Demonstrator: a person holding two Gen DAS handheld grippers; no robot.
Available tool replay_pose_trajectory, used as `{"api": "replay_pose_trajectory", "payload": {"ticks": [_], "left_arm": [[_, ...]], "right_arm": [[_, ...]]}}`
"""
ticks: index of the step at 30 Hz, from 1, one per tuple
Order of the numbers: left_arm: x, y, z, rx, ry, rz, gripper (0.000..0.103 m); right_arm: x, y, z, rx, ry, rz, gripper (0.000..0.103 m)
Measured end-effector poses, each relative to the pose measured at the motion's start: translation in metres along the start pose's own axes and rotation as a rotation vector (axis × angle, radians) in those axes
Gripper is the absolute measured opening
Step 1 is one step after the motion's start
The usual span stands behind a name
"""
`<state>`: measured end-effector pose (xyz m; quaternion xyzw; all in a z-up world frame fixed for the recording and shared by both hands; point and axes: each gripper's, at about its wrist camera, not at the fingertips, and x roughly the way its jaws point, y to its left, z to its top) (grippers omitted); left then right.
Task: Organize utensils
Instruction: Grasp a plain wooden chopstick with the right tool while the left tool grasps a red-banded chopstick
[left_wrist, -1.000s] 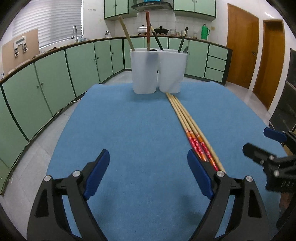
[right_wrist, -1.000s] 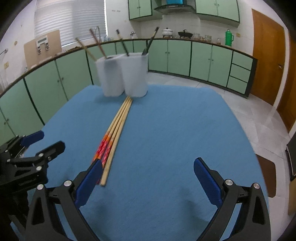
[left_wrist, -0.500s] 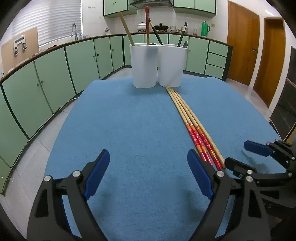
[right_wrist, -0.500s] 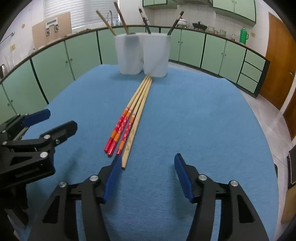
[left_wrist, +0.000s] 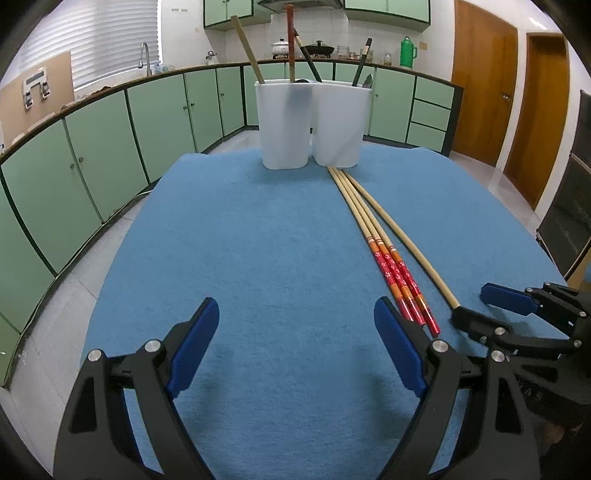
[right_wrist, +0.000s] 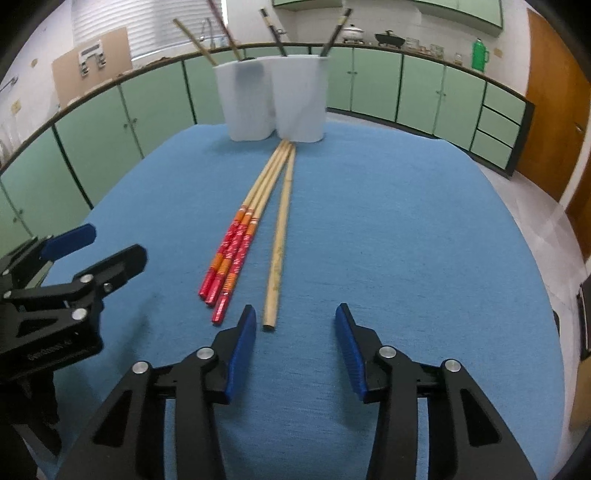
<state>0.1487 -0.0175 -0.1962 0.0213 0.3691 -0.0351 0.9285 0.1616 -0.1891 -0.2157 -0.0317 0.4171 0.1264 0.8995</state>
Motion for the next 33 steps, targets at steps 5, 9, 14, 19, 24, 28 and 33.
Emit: {"api": "replay_pose_trajectory", "payload": {"ticks": [5, 9, 14, 19, 24, 28, 33], "left_arm": [[0.003, -0.008, 0.0, 0.004, 0.02, -0.019, 0.083], [0.006, -0.016, -0.001, -0.005, 0.037, -0.051, 0.083], [0.011, -0.028, -0.001, -0.002, 0.058, -0.073, 0.083], [0.022, -0.035, 0.0, 0.009, 0.109, -0.046, 0.083], [0.031, -0.033, 0.0, -0.001, 0.154, -0.018, 0.082], [0.027, -0.027, -0.001, -0.025, 0.144, -0.003, 0.077], [0.02, -0.016, -0.007, -0.047, 0.14, 0.008, 0.076]], "right_arm": [[0.001, 0.007, 0.001, -0.052, 0.003, 0.004, 0.007], [0.0, -0.002, 0.001, -0.043, -0.002, -0.008, 0.007], [-0.002, -0.027, 0.002, 0.011, -0.008, -0.029, 0.007], [-0.002, -0.042, 0.001, 0.049, -0.011, -0.023, 0.007], [0.0, -0.04, 0.001, 0.037, -0.013, -0.021, 0.007], [-0.001, -0.038, 0.0, 0.028, -0.012, -0.005, 0.008], [-0.006, -0.042, -0.005, 0.024, -0.015, 0.066, 0.031]]}}
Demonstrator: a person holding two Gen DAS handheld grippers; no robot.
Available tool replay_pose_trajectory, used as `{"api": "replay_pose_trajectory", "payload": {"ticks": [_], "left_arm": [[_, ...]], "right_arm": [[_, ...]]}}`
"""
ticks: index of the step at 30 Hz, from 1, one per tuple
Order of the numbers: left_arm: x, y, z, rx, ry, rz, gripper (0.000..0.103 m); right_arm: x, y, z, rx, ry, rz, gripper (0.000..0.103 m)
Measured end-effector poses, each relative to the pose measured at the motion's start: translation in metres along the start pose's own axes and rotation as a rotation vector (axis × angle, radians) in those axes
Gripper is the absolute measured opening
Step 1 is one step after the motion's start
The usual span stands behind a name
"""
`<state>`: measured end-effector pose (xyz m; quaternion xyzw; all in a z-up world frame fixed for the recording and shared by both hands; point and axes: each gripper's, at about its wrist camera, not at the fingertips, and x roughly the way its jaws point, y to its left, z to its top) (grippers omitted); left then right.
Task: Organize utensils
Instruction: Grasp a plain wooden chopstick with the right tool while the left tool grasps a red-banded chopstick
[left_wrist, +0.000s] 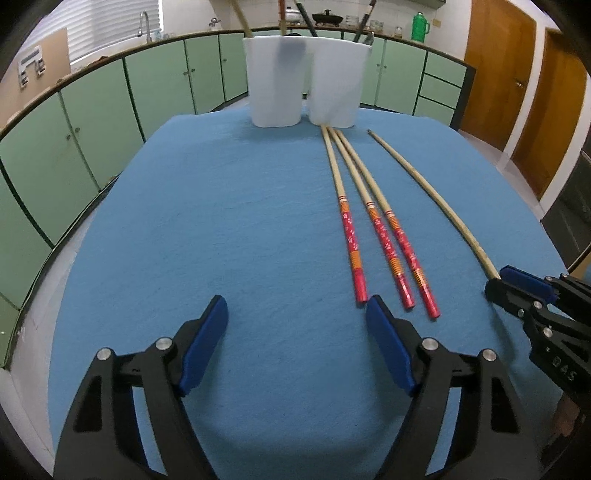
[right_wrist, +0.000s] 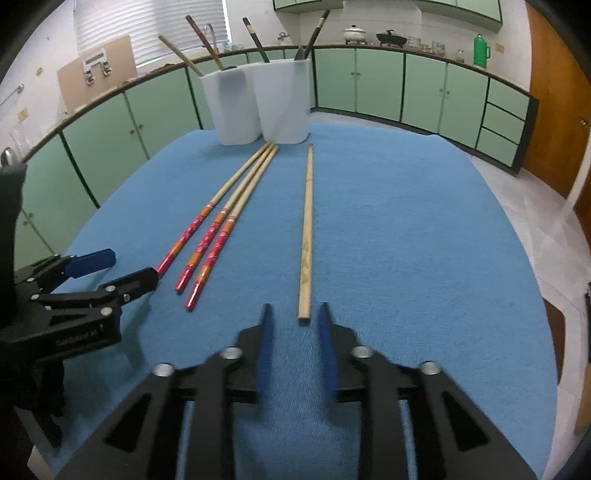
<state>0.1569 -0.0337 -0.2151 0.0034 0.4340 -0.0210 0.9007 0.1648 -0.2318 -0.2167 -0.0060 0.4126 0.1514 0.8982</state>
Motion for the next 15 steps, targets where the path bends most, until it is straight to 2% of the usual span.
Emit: {"api": "replay_pose_trajectory", "payload": {"ticks": [7, 13, 15], "left_arm": [[0.001, -0.004, 0.0, 0.021, 0.003, -0.001, 0.073], [0.006, -0.011, 0.005, 0.032, 0.0, -0.007, 0.065], [0.008, -0.014, 0.007, 0.035, -0.002, -0.013, 0.058]], "right_arm": [[-0.003, -0.004, -0.003, 0.015, 0.0, -0.003, 0.03], [0.001, -0.003, 0.002, 0.016, 0.003, -0.019, 0.029], [0.004, -0.004, 0.003, 0.022, 0.005, -0.022, 0.025]]}}
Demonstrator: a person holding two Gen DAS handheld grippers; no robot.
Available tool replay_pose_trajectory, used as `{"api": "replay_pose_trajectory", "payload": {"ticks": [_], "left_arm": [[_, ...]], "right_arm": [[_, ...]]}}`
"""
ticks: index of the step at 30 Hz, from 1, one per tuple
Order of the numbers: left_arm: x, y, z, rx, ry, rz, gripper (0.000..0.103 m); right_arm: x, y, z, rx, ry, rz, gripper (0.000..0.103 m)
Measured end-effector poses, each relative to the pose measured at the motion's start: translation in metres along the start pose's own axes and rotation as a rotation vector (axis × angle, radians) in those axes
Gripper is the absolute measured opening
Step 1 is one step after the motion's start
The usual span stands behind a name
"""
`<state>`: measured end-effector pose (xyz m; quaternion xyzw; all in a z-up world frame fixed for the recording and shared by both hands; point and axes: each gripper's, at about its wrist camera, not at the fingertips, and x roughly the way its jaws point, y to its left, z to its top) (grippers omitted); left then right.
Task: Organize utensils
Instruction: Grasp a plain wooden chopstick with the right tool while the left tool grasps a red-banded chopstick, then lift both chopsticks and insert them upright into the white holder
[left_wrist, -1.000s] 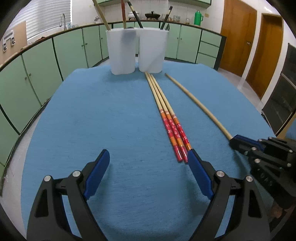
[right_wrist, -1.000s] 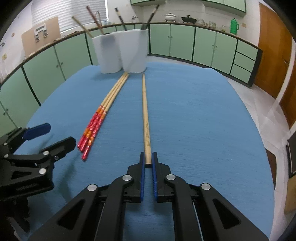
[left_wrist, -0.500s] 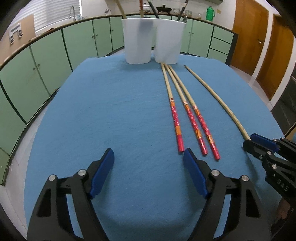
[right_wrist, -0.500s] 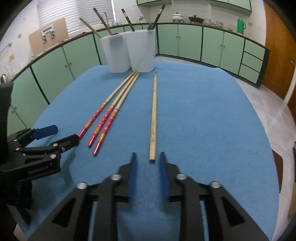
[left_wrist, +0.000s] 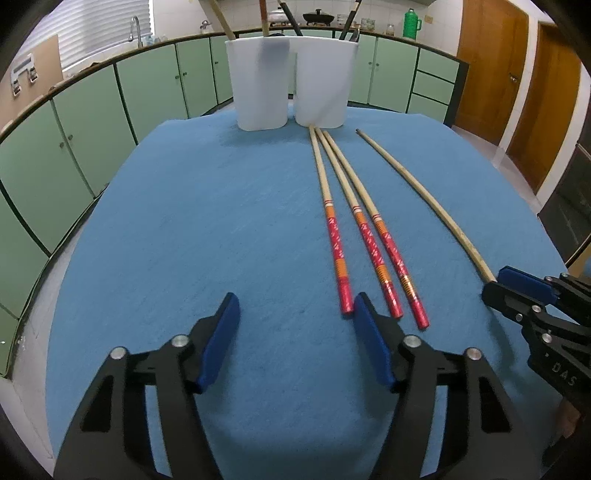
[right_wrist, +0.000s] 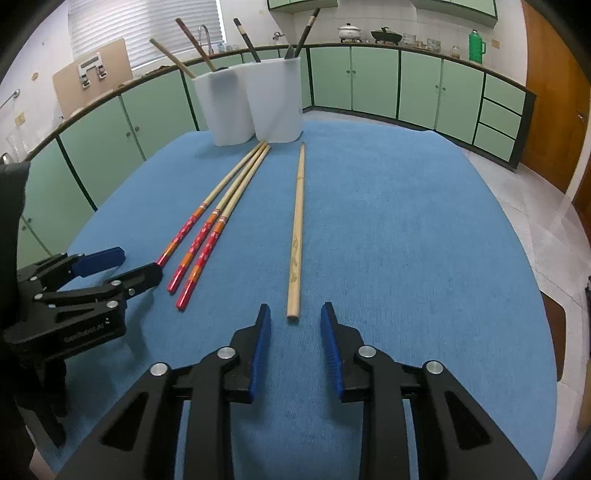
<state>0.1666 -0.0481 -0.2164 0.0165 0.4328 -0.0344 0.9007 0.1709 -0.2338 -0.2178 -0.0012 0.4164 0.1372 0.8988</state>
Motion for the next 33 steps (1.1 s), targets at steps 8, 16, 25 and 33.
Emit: {"api": "replay_pose_trajectory", "payload": {"ticks": [8, 16, 25, 33], "left_arm": [[0.0, -0.013, 0.002, 0.043, -0.009, -0.043, 0.006], [-0.012, -0.006, 0.0, 0.01, -0.026, -0.054, 0.005], [-0.068, 0.004, 0.016, 0.034, -0.134, -0.063, 0.005], [-0.123, 0.01, 0.048, 0.026, -0.274, -0.082, 0.005]], "right_arm": [[0.007, 0.006, 0.006, -0.029, 0.001, -0.035, 0.007], [-0.009, 0.003, 0.003, -0.034, -0.029, -0.043, 0.007], [-0.05, 0.0, 0.027, -0.031, -0.119, -0.035, 0.007], [-0.087, 0.003, 0.06, -0.033, -0.218, -0.009, 0.007]]}}
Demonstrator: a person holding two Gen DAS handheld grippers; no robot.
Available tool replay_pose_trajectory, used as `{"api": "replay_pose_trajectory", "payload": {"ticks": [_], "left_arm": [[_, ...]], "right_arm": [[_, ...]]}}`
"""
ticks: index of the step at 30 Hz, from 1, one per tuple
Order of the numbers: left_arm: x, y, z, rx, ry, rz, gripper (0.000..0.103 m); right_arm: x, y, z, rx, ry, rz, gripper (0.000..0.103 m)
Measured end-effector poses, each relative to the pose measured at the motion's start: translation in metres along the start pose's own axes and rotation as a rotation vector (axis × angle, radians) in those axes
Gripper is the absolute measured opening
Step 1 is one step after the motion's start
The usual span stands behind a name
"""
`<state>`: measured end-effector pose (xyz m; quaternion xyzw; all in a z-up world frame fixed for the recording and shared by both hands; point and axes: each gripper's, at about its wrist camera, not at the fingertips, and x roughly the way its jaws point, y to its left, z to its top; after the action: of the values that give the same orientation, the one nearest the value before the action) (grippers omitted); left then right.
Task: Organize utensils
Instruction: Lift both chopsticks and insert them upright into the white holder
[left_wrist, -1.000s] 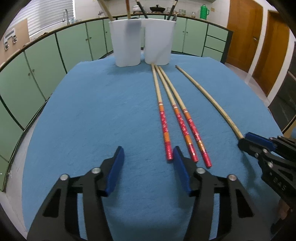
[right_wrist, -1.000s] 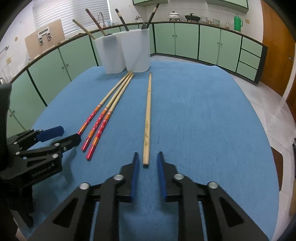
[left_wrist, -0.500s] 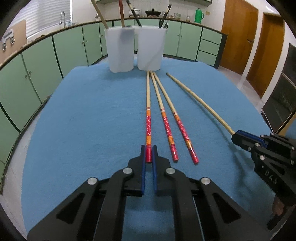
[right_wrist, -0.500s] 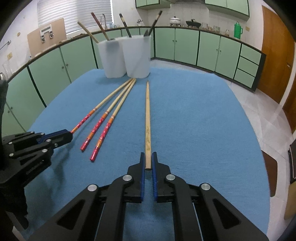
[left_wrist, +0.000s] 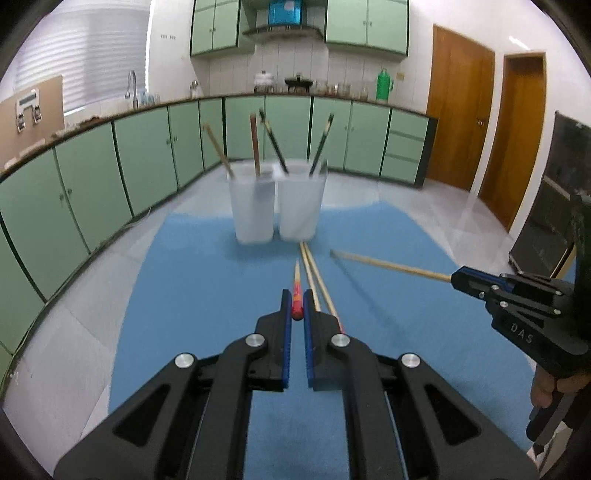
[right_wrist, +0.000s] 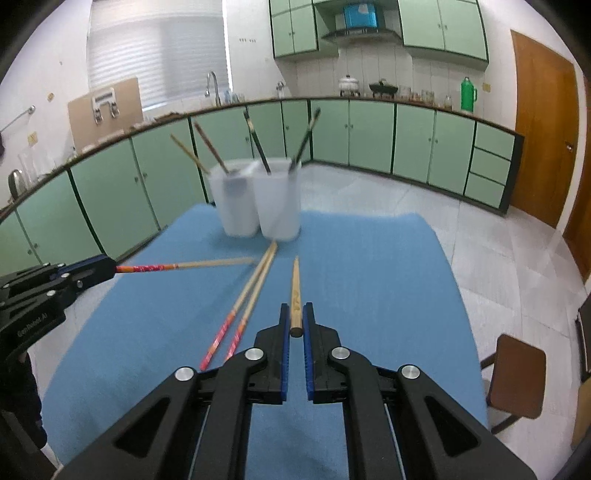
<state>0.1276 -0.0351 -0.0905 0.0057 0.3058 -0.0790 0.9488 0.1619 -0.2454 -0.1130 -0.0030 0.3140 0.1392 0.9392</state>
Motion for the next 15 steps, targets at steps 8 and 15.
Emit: {"api": "replay_pose_trajectory", "payload": {"ticks": [8, 15], "left_arm": [[-0.027, -0.004, 0.043, 0.028, -0.11, -0.026, 0.005], [-0.032, -0.008, 0.064, 0.036, -0.138, -0.063, 0.005]], "right_arm": [[-0.021, 0.002, 0.046, -0.009, -0.061, 0.04, 0.007], [-0.026, 0.005, 0.087, -0.012, -0.08, 0.071, 0.007]]}}
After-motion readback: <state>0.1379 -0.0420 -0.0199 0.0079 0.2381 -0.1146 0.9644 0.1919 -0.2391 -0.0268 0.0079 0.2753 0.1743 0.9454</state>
